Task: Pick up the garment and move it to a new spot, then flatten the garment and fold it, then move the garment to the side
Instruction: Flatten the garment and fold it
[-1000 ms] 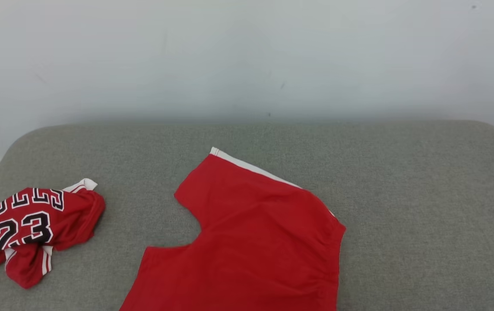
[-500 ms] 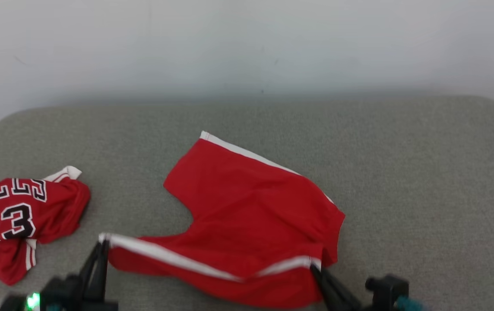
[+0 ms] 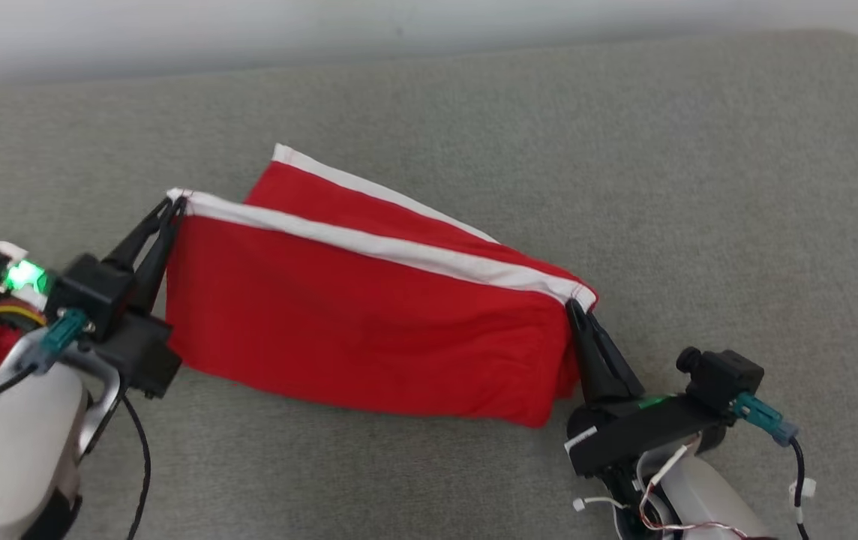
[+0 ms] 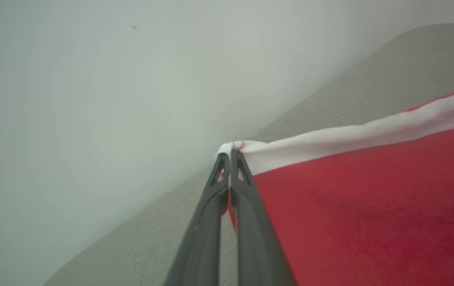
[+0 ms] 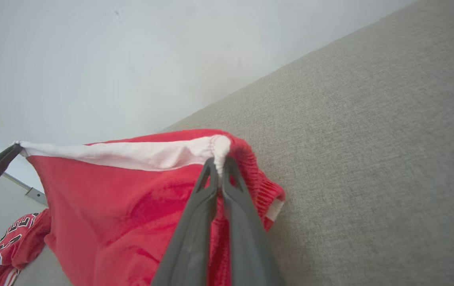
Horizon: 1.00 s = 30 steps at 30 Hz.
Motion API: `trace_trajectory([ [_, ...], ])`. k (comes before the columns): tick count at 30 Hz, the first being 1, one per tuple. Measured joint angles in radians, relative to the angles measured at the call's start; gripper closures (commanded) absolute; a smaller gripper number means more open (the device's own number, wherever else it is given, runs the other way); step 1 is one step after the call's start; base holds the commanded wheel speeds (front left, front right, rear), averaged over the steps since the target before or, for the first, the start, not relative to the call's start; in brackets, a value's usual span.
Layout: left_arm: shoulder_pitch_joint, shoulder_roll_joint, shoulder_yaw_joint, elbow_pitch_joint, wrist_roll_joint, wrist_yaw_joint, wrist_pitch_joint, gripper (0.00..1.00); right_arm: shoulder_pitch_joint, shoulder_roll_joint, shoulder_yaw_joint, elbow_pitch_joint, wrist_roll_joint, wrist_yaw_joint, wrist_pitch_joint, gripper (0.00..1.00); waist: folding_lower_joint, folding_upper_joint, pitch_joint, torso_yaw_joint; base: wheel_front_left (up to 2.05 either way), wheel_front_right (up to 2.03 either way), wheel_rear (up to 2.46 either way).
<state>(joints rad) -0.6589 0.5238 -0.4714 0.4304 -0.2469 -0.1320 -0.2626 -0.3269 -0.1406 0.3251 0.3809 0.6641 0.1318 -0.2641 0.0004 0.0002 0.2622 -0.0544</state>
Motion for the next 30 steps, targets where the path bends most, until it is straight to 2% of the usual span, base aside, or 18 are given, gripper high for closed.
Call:
trace_trajectory([
  [6, -0.139, 0.047, -0.154, 0.083, -0.07, 0.0, 0.0, 1.0, -0.042, 0.044, -0.01, -0.006, 0.021, 0.0, 0.0, 1.0, -0.0001, 0.0001, 0.073, -0.045, 0.0, 0.0, 0.0],
  [17, -0.328, 0.1, -0.311, 0.168, -0.157, 0.0, 0.0, 1.0, -0.084, 0.079, -0.048, -0.044, 0.011, 0.0, 0.0, 1.0, -0.0003, 0.0, 0.175, -0.121, 0.0, 0.0, 0.0],
  [23, -0.406, 0.103, -0.32, 0.246, -0.165, 0.0, 0.0, 1.0, -0.098, 0.086, -0.026, -0.057, 0.01, 0.0, -0.001, 1.0, -0.0003, -0.0001, 0.214, -0.139, 0.0, 0.0, 0.0],
  [27, -0.429, 0.079, -0.3, 0.319, -0.15, 0.022, 0.0, 1.0, -0.102, 0.086, 0.005, -0.064, 0.011, -0.002, -0.002, 1.0, -0.0003, -0.0001, 0.232, -0.15, 0.0, 0.0, 0.0],
  [28, -0.428, 0.068, -0.297, 0.33, -0.15, 0.027, 0.0, 0.65, -0.102, 0.085, 0.008, -0.066, 0.012, -0.002, -0.002, 0.67, -0.0003, -0.0001, 0.233, -0.152, 0.0, 0.0, 0.0],
  [29, -0.428, 0.059, -0.295, 0.337, -0.149, 0.027, 0.0, 0.02, -0.102, 0.085, 0.01, -0.067, 0.012, -0.002, -0.002, 0.16, -0.0003, -0.0001, 0.232, -0.152, 0.0, 0.0, 0.0],
  [30, -0.427, 0.049, -0.289, 0.347, -0.15, 0.027, 0.0, 0.0, -0.102, 0.085, 0.015, -0.07, 0.011, -0.003, -0.002, 0.0, -0.0003, -0.0001, 0.231, -0.151, 0.0, 0.0, 0.0],
])
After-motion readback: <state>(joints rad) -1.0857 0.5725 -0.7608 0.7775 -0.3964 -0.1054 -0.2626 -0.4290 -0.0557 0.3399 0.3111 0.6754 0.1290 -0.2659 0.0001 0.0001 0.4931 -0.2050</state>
